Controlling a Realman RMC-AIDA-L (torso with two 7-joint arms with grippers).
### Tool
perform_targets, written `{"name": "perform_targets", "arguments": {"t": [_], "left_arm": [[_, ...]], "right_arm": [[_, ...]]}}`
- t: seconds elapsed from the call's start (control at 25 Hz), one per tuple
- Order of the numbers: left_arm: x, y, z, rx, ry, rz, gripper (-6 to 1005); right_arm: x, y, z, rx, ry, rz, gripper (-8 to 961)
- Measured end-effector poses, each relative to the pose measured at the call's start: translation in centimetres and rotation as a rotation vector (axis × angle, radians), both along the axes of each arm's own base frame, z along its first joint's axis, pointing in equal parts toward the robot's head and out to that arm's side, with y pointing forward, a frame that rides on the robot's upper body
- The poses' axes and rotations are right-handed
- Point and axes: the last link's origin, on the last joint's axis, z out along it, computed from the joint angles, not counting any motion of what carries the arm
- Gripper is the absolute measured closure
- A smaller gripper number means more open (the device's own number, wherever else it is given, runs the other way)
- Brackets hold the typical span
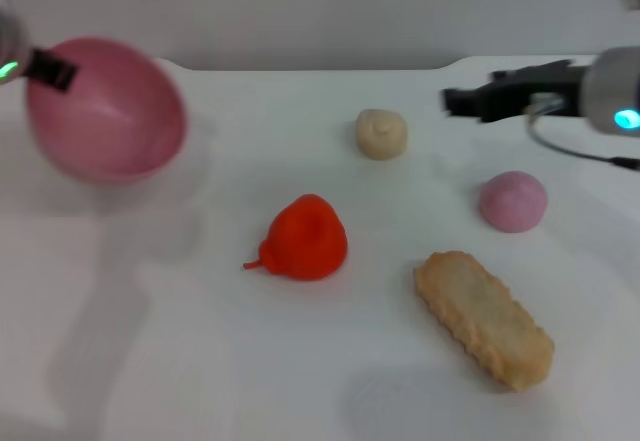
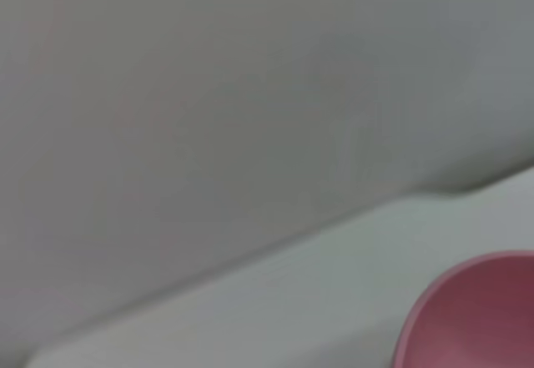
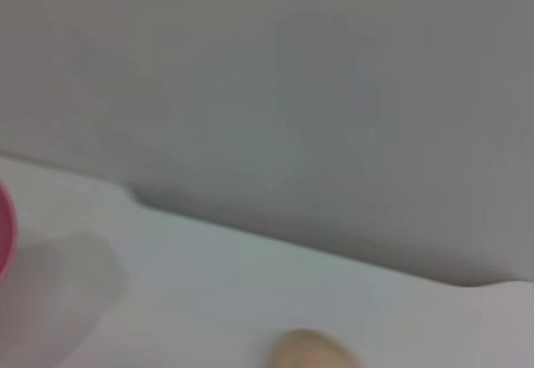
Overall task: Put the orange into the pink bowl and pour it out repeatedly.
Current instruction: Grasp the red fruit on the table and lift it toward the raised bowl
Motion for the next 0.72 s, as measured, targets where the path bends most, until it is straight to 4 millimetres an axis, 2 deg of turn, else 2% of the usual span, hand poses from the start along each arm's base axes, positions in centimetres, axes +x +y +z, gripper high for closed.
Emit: {"name": "perform_targets", "arguments": {"t": [0.04,0.08,0.36,0.6,0.72], "left_arm": [[0.0,0.0,0.0,0.0,0.0,0.0,958],[-1.9,-0.1,0.9,0.022,-0.012,0.102,958],[-2.4,-0.1,0.7,0.012,0.003,0.121,958],[-1.7,0.4,0.5,0.002,0.011,0.107,958],[-1.4,0.6,0.3,-0.006,0.016,0.101,958]], "right_arm": [[-0.5,0.0,-0.9,-0.025,0.0,0.016,310],[-0.8,0.0,-1.5,-0.042,-0.002,0.027,310],[-3.6,0.2,-7.1,-0.196,0.003,0.096,291],[-3.5,0.6,-10.1,-0.268,-0.01,0.082,262],[-3.1,0.6,-10.9,-0.287,-0.008,0.063,268]]}}
